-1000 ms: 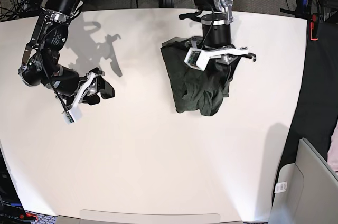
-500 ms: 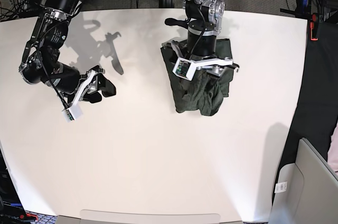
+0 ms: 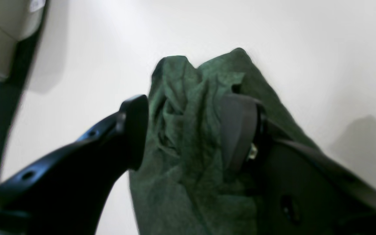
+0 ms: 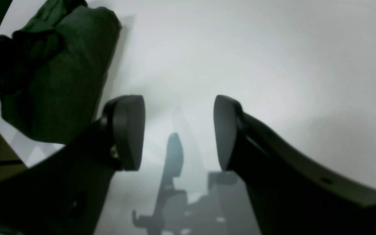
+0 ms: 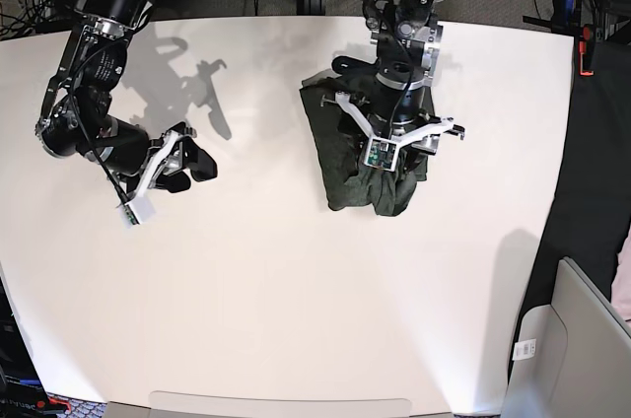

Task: Fold the T-shirt properly
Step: 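Lower the left gripper onto the bundle and grasp its folded edge, then pull the grasped edge with the left gripper to unfold the bundle flat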

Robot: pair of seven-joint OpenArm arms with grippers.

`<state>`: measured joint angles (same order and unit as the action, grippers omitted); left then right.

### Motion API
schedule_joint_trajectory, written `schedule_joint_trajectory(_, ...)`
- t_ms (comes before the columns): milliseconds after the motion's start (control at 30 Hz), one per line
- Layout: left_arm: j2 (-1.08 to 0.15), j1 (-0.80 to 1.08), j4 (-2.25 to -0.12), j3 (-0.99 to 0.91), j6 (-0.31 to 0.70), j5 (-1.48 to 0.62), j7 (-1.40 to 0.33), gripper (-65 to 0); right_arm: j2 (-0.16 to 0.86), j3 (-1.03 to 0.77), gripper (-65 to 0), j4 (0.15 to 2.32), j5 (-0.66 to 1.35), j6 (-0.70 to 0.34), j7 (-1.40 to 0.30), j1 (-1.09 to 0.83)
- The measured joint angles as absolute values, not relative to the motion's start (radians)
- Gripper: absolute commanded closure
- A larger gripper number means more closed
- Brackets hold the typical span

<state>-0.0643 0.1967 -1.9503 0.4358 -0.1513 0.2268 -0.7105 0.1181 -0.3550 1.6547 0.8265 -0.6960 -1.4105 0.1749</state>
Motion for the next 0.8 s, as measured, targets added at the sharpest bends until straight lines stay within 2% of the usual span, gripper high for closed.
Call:
schedule_joint_trajectory(367, -0.064, 0.199, -1.950, 0.400, -0.141, 0.054, -0.785, -33.0, 0.121, -0.357, -33.7, 1.655, 0.825, -0.696, -1.411, 0.175)
schedule_joint_trajectory(567, -0.064, 0.199, -1.950, 0.400, -0.141, 0.014, -0.785, -20.1, 0.121, -0.357, -33.7, 1.655, 0.826, -0.696, -1.411, 0.175)
schedule_joint_trajectory(733, -0.064, 0.199, -1.950, 0.400, -0.141, 0.012, -0.785, -5.2, 0.121, -0.357, -33.7, 1.655, 0.826, -0.696, -1.411, 0.175)
schedule_joint_trajectory(800, -0.064, 0.200, -1.950, 0.389, -0.139, 0.007, -0.785, -2.2, 0.121, -0.357, -33.7, 1.655, 0.826, -0.696, -1.411, 0.175)
